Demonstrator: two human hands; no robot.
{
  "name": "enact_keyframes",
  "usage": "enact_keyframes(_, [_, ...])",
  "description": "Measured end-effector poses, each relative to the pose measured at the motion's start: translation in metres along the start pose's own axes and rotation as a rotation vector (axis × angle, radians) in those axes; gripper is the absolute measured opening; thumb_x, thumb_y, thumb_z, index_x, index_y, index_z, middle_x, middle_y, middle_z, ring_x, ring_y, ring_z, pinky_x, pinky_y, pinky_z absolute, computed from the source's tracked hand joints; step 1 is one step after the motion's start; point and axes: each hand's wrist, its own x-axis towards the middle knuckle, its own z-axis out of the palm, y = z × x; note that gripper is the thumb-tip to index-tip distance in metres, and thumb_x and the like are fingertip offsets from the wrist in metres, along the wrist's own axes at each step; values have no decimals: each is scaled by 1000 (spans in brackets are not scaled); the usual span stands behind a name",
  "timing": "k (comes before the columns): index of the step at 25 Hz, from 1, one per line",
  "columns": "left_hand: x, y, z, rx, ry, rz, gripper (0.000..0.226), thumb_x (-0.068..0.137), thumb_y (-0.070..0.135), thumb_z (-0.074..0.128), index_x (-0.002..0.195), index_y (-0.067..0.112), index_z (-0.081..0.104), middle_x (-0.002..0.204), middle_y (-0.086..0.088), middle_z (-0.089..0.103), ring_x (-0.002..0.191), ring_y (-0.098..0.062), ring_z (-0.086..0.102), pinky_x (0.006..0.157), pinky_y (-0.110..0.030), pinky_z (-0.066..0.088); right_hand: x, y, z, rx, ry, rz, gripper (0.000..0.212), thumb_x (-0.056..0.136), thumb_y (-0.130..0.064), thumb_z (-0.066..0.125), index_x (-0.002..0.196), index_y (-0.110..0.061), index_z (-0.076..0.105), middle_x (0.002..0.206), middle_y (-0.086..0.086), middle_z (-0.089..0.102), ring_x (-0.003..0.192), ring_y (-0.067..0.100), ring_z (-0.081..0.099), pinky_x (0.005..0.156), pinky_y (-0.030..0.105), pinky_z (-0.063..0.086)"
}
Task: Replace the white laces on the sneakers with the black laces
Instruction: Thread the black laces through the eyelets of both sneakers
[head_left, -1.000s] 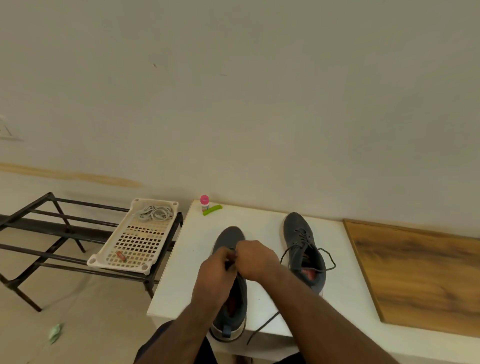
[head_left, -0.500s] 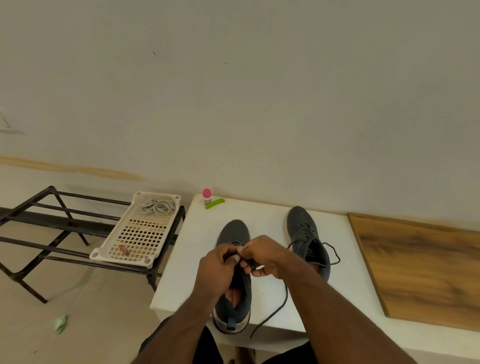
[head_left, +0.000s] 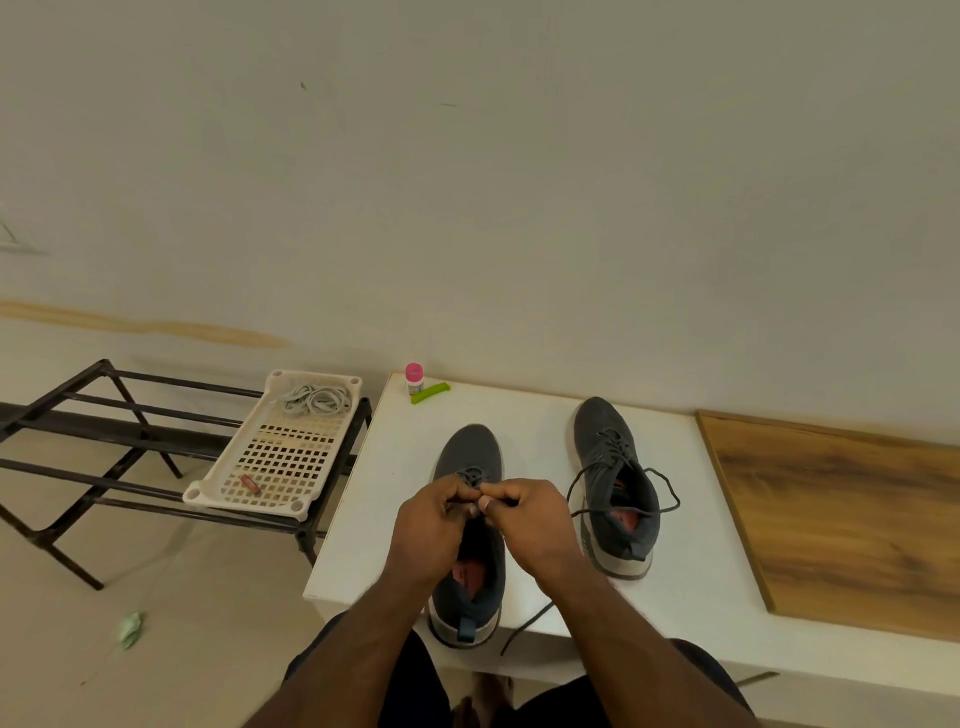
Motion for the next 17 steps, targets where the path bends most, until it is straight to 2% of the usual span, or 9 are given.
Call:
enact_keyframes(2, [-1, -2, -7, 78, -61, -21, 19, 89, 15, 67, 102, 28, 66, 100, 13, 66, 91, -4, 61, 84, -20, 47, -7, 0, 4, -109, 43, -58, 17, 95, -15, 63, 101, -19, 78, 99, -2, 74, 92, 11, 67, 89, 24, 53])
enact_keyframes(5, [-1, -12, -15, 242, -121, -107, 44, 81, 26, 75, 121, 24, 56, 114, 6, 57, 104, -11, 54, 85, -22, 40, -19, 5, 13, -333, 11, -145, 21, 99, -18, 57, 112, -16, 73, 116, 0, 60, 100, 13, 57, 94, 18, 46])
enact_keyframes(8, [-3, -15, -12, 283, -108, -155, 37, 87, 26, 70, 120, 19, 57, 114, 2, 62, 99, -11, 56, 83, -21, 44, -26, 7, 22, -491, -91, -178, 30, 100, -23, 55, 129, -21, 64, 129, -2, 49, 111, 15, 52, 102, 20, 42])
enact_keyframes(11, [-1, -17, -11, 308, -93, -140, 26, 89, 24, 66, 114, 19, 60, 113, 0, 66, 96, -12, 59, 86, -24, 49, -23, 5, 25, -731, -111, -254, 30, 102, -29, 49, 127, -23, 64, 125, -2, 59, 116, 20, 45, 102, 30, 39])
enact_keyframes(14, [1, -19, -11, 307, -89, -117, 19, 91, 24, 64, 108, 18, 61, 108, -1, 67, 93, -13, 60, 82, -23, 48, -18, 6, 31, -705, -159, -253, 26, 100, -26, 53, 124, -19, 61, 128, 2, 58, 118, 19, 46, 104, 29, 39])
enact_keyframes(17, [2, -22, -10, 311, -93, -105, 19, 91, 25, 64, 109, 19, 61, 107, 1, 66, 92, -12, 61, 82, -22, 48, -17, 10, 39, -629, -166, -234, 31, 99, -23, 56, 130, -18, 53, 134, 2, 48, 99, 9, 45, 95, 20, 41])
